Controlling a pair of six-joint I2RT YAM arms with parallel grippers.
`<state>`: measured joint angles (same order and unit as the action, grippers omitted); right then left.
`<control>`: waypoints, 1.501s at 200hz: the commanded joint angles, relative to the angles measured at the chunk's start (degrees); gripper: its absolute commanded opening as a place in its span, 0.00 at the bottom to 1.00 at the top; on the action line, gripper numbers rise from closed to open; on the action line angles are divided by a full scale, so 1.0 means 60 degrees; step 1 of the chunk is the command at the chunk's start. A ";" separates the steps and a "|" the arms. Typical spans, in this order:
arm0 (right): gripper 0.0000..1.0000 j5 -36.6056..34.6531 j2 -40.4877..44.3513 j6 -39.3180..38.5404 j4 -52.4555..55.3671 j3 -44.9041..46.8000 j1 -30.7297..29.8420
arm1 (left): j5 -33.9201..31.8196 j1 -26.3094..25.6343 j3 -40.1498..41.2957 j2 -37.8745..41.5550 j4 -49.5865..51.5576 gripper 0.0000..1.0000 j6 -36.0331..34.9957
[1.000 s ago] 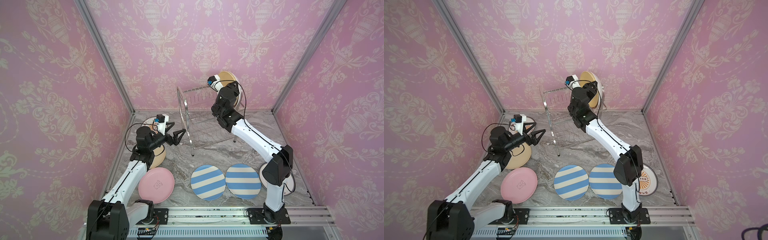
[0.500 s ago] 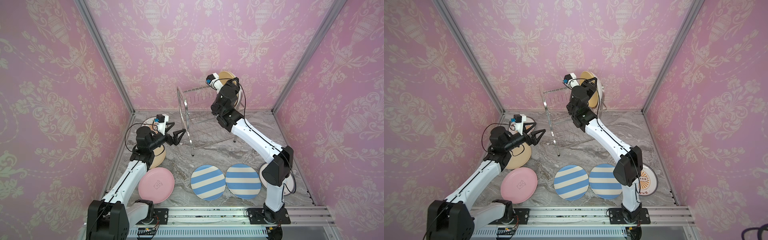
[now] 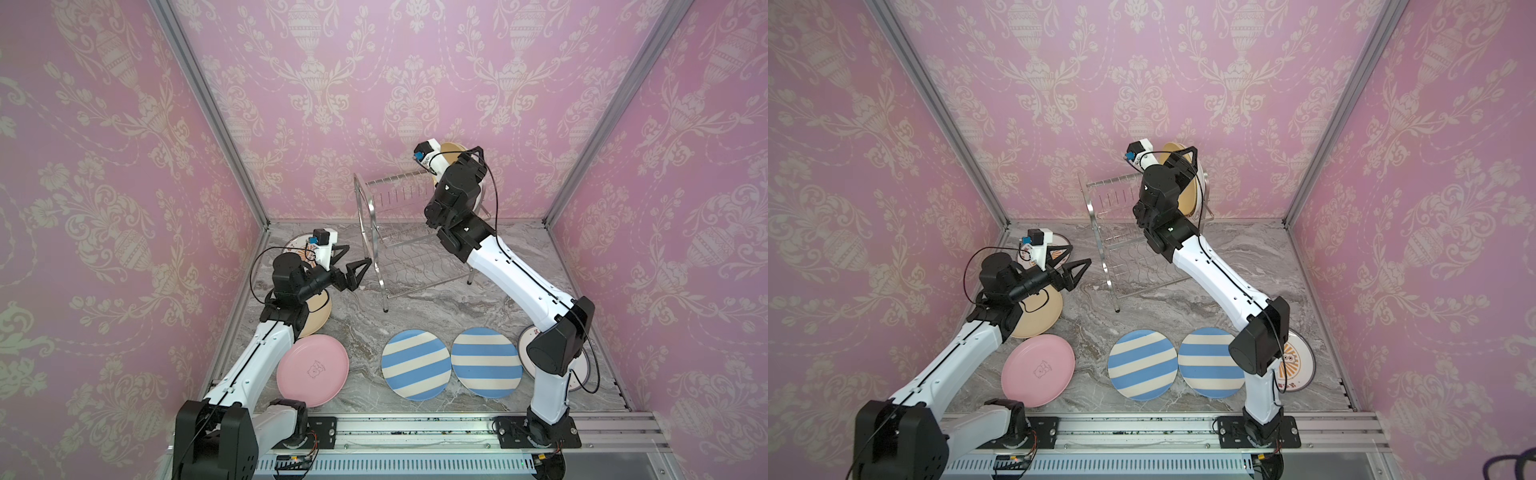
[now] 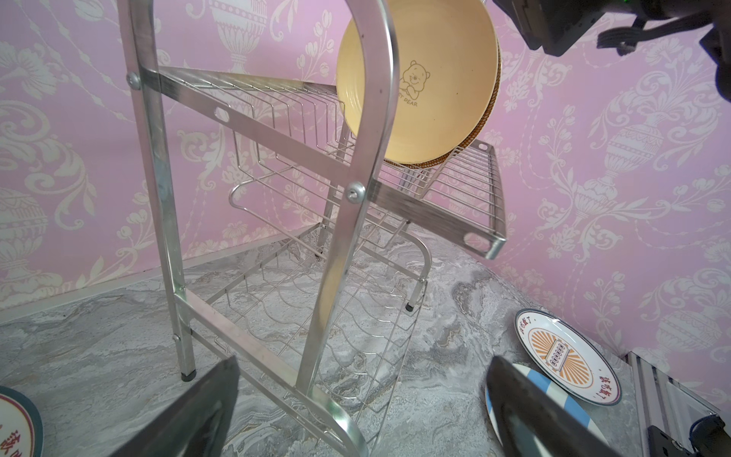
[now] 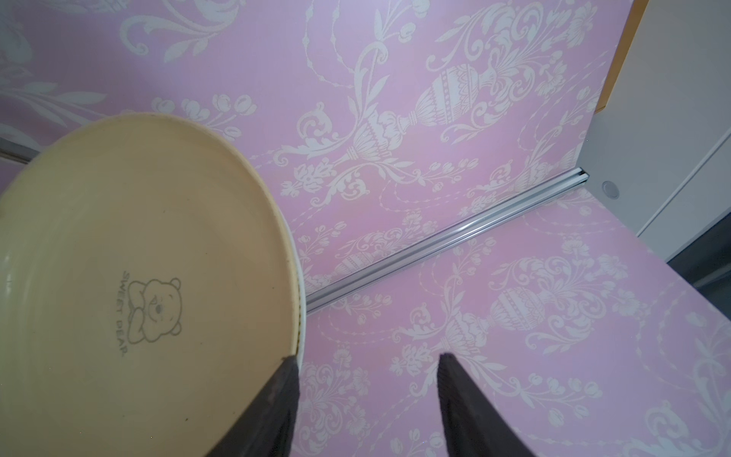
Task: Load plates into a dish rack
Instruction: Place the plate on the dish rack.
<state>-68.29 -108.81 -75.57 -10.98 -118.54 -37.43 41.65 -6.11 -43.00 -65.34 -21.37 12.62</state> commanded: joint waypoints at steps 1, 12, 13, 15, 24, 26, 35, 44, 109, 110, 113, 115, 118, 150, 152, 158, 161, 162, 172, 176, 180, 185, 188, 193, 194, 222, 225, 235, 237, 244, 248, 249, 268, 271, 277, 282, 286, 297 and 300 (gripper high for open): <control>0.64 0.0427 0.0875 0.3216 0.3104 -0.0940 0.0026 | 0.0010 0.0066 -0.0354 -0.0032 0.0252 0.99 0.0083; 0.66 0.0839 0.1048 0.4753 0.4934 -0.1530 0.0111 | 0.0008 0.0066 -0.0404 -0.0052 0.0316 0.99 0.0066; 0.66 0.0881 0.1066 0.4917 0.5067 -0.1580 0.0121 | 0.0005 0.0066 -0.0412 -0.0052 0.0327 0.99 0.0065; 0.66 0.0975 0.1099 0.5179 0.5412 -0.1683 0.0150 | 0.0003 0.0066 -0.0430 -0.0052 0.0346 0.99 0.0057; 0.68 0.1358 0.1255 0.6169 0.6542 -0.2077 0.0237 | -0.0049 0.0073 -0.0471 -0.0045 0.0402 0.99 0.0071; 0.68 0.1460 0.1292 0.6349 0.6703 -0.2115 0.0252 | -0.0066 0.0068 -0.0477 -0.0043 0.0424 0.99 0.0066; 0.69 0.1751 0.1529 0.6934 0.7258 -0.2168 0.0312 | -0.0086 0.0069 -0.0521 -0.0024 0.0479 0.99 0.0040; 0.70 0.1955 0.1805 0.7291 0.7486 -0.2058 0.0343 | -0.0136 0.0068 -0.0545 -0.0008 0.0506 0.99 0.0022; 0.73 0.4352 0.3854 1.0397 0.9369 -0.0833 0.1151 | -0.0950 0.0074 -0.1097 -0.0096 0.1422 0.99 0.0016; 0.73 0.4388 0.3905 1.0442 0.9372 -0.0785 0.1168 | -0.0958 0.0077 -0.1103 -0.0096 0.1429 0.99 0.0018; 0.73 0.4506 0.4058 1.0561 0.9374 -0.0607 0.1225 | -0.0995 0.0069 -0.1129 -0.0098 0.1467 0.99 0.0009; 0.73 0.4573 0.4161 1.0629 0.9363 -0.0488 0.1257 | -0.1024 0.0074 -0.1143 -0.0082 0.1496 0.99 0.0006; 0.73 0.4673 0.4326 1.0751 0.9349 -0.0302 0.1315 | -0.1056 0.0071 -0.1159 -0.0096 0.1530 0.99 0.0006; 0.75 0.6275 0.5662 1.1752 0.9600 0.1393 0.2037 | -0.1524 0.0068 -0.1421 -0.0216 0.1958 0.99 0.0084; 0.75 0.6352 0.5704 1.1787 0.9643 0.1466 0.2072 | -0.1540 0.0074 -0.1436 -0.0229 0.1970 0.99 0.0102; 0.75 0.6465 0.5819 1.1885 0.9755 0.1667 0.2145 | -0.1593 0.0077 -0.1471 -0.0260 0.1973 0.99 0.0159; 0.75 0.6495 0.5888 1.1926 0.9799 0.1756 0.2156 | -0.1622 0.0075 -0.1488 -0.0281 0.1987 0.99 0.0191; 0.75 0.6507 0.5904 1.1946 0.9814 0.1799 0.2161 | -0.1638 0.0078 -0.1496 -0.0284 0.1990 0.99 0.0194; 0.75 0.6666 0.6155 1.2091 0.9854 0.2231 0.2193 | -0.1759 0.0080 -0.1552 -0.0314 0.2031 0.99 0.0300; 0.75 0.6724 0.6291 1.2185 0.9789 0.2485 0.2209 | -0.1827 0.0077 -0.1575 -0.0329 0.2072 0.99 0.0328; 0.75 0.6795 0.6441 1.2277 0.9656 0.2763 0.2210 | -0.1884 0.0071 -0.1610 -0.0334 0.2121 0.99 0.0354; 0.75 0.6936 0.6662 1.2356 0.9472 0.3146 0.2227 | -0.1973 0.0068 -0.1648 -0.0345 0.2192 0.99 0.0382; 0.75 0.7025 0.6781 1.2404 0.9319 0.3340 0.2243 | -0.2032 0.0074 -0.1682 -0.0341 0.2247 0.99 0.0397; 0.76 0.7146 0.6965 1.2513 0.9112 0.3698 0.2270 | -0.2127 0.0085 -0.1719 -0.0345 0.2321 0.99 0.0416; 0.76 0.7169 0.6999 1.2532 0.9068 0.3766 0.2277 | -0.2139 0.0083 -0.1729 -0.0345 0.2340 0.99 0.0416; 0.76 0.7476 0.7134 1.2511 0.8923 0.4575 0.2346 | -0.2269 0.0081 -0.1954 -0.0330 0.2743 0.99 0.0379; 0.76 0.7515 0.7104 1.2495 0.8965 0.4611 0.2355 | -0.2281 0.0083 -0.1958 -0.0307 0.2752 0.99 0.0380; 0.76 0.7636 0.7070 1.2515 0.9055 0.4746 0.2412 | -0.2328 0.0067 -0.1945 -0.0250 0.2755 0.99 0.0422; 0.76 0.7673 0.7082 1.2546 0.9053 0.4791 0.2422 | -0.2357 0.0077 -0.1926 -0.0237 0.2737 0.99 0.0432; 0.77 0.7905 0.7193 1.2633 0.8979 0.4999 0.2470 | -0.2440 0.0070 -0.1881 -0.0189 0.2713 0.99 0.0501; 0.77 0.8079 0.7271 1.2710 0.8911 0.5138 0.2507 | -0.2509 0.0081 -0.1851 -0.0167 0.2698 0.99 0.0532; 0.77 0.8127 0.7306 1.2733 0.8886 0.5175 0.2512 | -0.2528 0.0081 -0.1839 -0.0153 0.2690 0.99 0.0540; 0.78 0.8947 0.7788 1.3056 0.8584 0.5781 0.2726 | -0.2701 0.0076 -0.1697 -0.0104 0.2595 0.99 0.0682; 0.78 0.9062 0.7828 1.3074 0.8591 0.5819 0.2773 | -0.2694 0.0067 -0.1706 -0.0104 0.2607 0.99 0.0704; 0.78 0.9211 0.7860 1.3107 0.8624 0.5819 0.2850 | -0.2682 0.0068 -0.1730 -0.0153 0.2658 0.99 0.0722; 0.78 0.9246 0.7846 1.3108 0.8674 0.5752 0.2902 | -0.2664 0.0066 -0.1773 -0.0189 0.2722 0.99 0.0700; 0.78 0.9243 0.7807 1.3067 0.8693 0.5676 0.2940 | -0.2651 0.0073 -0.1824 -0.0223 0.2786 0.99 0.0669; 0.78 0.9229 0.7633 1.2923 0.8723 0.5329 0.3000 | -0.2592 0.0073 -0.1966 -0.0304 0.2934 0.99 0.0595; 0.78 0.9218 0.7563 1.2907 0.8709 0.5217 0.3014 | -0.2567 0.0074 -0.2000 -0.0323 0.2975 0.99 0.0552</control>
<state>-16.29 -63.68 0.73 42.81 -83.99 -20.23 27.05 -6.11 -52.90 -67.18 -6.07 15.57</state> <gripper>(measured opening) 0.778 0.993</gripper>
